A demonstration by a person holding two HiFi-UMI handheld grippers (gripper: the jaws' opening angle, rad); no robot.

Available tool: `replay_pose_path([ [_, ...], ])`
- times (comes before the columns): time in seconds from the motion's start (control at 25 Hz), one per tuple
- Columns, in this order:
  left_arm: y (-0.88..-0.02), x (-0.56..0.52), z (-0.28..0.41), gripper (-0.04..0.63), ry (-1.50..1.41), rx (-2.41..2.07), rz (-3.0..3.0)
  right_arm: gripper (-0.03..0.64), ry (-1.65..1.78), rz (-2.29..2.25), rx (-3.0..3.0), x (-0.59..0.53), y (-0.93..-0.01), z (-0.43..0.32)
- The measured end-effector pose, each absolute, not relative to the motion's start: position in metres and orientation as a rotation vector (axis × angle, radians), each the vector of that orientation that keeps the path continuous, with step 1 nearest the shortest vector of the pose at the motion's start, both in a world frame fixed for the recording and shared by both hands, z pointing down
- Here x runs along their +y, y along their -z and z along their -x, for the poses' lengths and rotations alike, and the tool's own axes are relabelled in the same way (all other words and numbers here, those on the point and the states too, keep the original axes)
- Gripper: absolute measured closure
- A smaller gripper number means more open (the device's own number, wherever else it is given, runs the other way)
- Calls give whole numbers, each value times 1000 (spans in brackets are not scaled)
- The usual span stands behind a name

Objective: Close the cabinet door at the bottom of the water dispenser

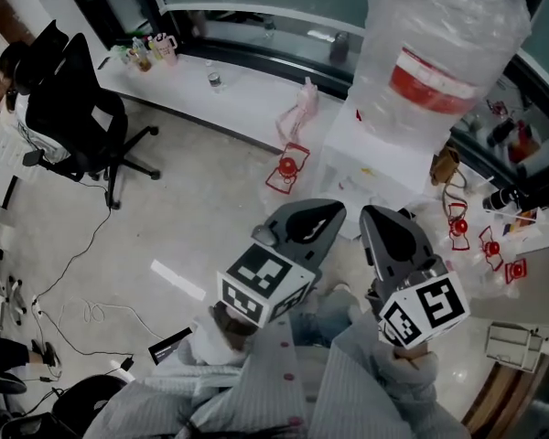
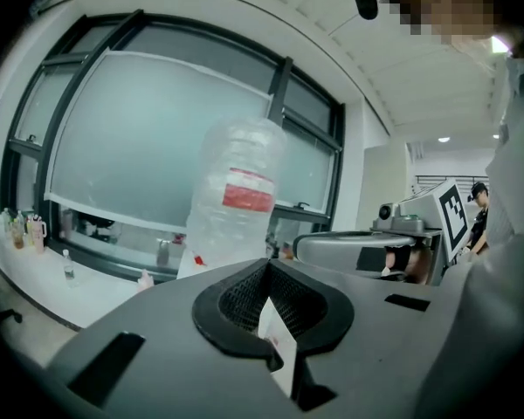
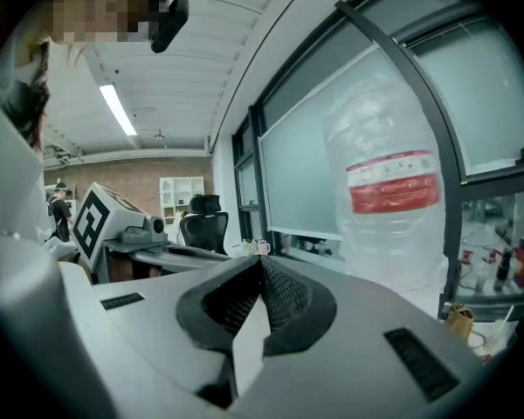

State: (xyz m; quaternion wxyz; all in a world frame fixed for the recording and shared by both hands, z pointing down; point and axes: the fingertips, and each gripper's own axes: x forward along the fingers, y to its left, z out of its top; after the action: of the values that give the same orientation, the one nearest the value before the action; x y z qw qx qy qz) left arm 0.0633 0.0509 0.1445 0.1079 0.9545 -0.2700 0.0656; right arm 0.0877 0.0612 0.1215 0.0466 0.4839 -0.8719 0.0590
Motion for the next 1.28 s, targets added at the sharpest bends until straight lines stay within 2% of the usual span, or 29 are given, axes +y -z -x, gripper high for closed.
replay_pose_path([
  [1.28,-161,19,-63,586,-289,-821,-2821,604,-286,-1429,-2669,25,-133,-85],
])
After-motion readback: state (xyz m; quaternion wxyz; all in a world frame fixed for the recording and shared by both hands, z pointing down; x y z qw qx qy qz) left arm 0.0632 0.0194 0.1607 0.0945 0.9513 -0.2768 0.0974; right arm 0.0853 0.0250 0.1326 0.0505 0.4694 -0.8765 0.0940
